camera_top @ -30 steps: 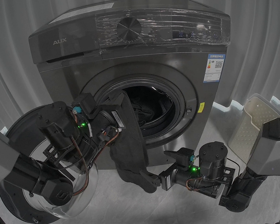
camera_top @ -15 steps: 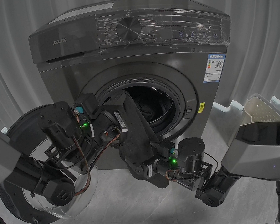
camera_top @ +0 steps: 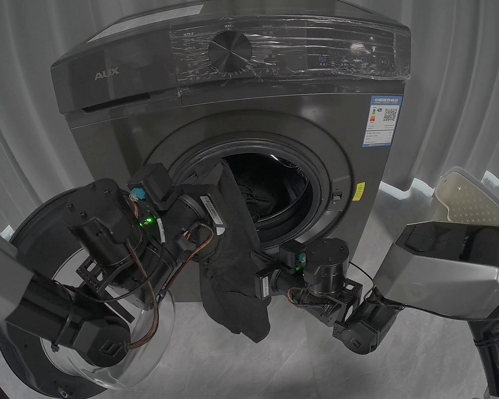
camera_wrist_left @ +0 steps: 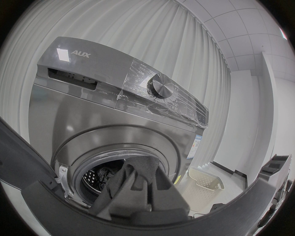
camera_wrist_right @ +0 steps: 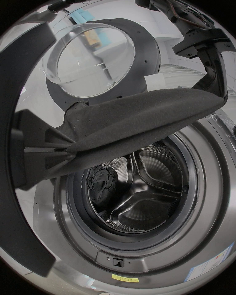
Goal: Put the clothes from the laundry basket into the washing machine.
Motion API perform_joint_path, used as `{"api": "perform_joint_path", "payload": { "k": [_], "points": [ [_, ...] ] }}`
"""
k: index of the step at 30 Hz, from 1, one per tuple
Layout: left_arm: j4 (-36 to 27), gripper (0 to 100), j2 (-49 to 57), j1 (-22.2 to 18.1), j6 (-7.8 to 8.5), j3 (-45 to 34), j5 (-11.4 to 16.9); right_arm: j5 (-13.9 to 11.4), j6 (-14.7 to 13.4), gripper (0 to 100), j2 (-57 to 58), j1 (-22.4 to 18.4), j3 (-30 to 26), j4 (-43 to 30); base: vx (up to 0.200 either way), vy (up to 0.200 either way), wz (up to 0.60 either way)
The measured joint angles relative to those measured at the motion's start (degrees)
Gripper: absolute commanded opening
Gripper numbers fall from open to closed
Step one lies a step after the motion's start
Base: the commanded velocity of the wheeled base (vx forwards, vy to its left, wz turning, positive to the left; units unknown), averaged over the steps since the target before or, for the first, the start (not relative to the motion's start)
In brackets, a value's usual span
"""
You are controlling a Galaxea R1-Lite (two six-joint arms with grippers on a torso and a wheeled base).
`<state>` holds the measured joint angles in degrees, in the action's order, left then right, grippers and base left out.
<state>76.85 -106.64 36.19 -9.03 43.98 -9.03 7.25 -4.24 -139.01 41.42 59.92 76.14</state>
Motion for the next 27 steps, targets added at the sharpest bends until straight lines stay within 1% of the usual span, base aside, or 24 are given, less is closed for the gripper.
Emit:
{"api": "perform_joint_path", "payload": {
  "k": [6, 10, 12, 17, 20, 21, 24, 27],
  "points": [
    [0.0, 0, 0.1, -0.4, 0.01, 0.1, 0.0, -0.1, -0.4, 0, -0.2, -0.3, -0.9, 0.7, 0.0, 0.0, 0.0],
    [0.1, 0, 0.0, -0.6, 0.0, 0.2, 0.0, -0.5, -0.5, 0, 1.2, -0.1, -3.4, 1.5, 0.0, 0.0, 0.0],
    [0.1, 0, 0.0, -0.7, 0.0, 0.2, 0.0, -1.2, -0.5, 0, 2.9, 0.1, -5.8, 1.6, 0.0, 0.0, 0.0],
    [0.1, 0, 0.0, -1.5, 0.0, 0.0, -0.1, -3.9, -0.6, 0, 9.4, -0.3, -13.2, 2.1, 0.0, 0.0, 0.0],
    [0.1, 0, 0.0, -1.9, 0.0, -0.2, -0.1, -6.2, -0.5, 0, 13.7, -2.1, -17.0, 2.2, 0.0, 0.0, 0.0],
    [0.1, 0, 0.0, -2.1, 0.0, -0.3, -0.2, -7.4, -0.4, 0, 15.3, -3.2, -18.3, 2.3, 0.0, 0.0, 0.0],
    [0.1, 0, 0.0, -2.5, 0.0, -0.4, -0.6, -10.0, -0.2, 0, 18.3, -5.8, -20.3, 4.1, 0.0, 0.0, 0.0],
    [0.1, 0, 0.1, -2.7, 0.0, -0.6, -0.9, -10.8, -0.2, 0, 20.4, -7.8, -21.2, 6.0, 0.0, 0.0, 0.0]
  ]
}}
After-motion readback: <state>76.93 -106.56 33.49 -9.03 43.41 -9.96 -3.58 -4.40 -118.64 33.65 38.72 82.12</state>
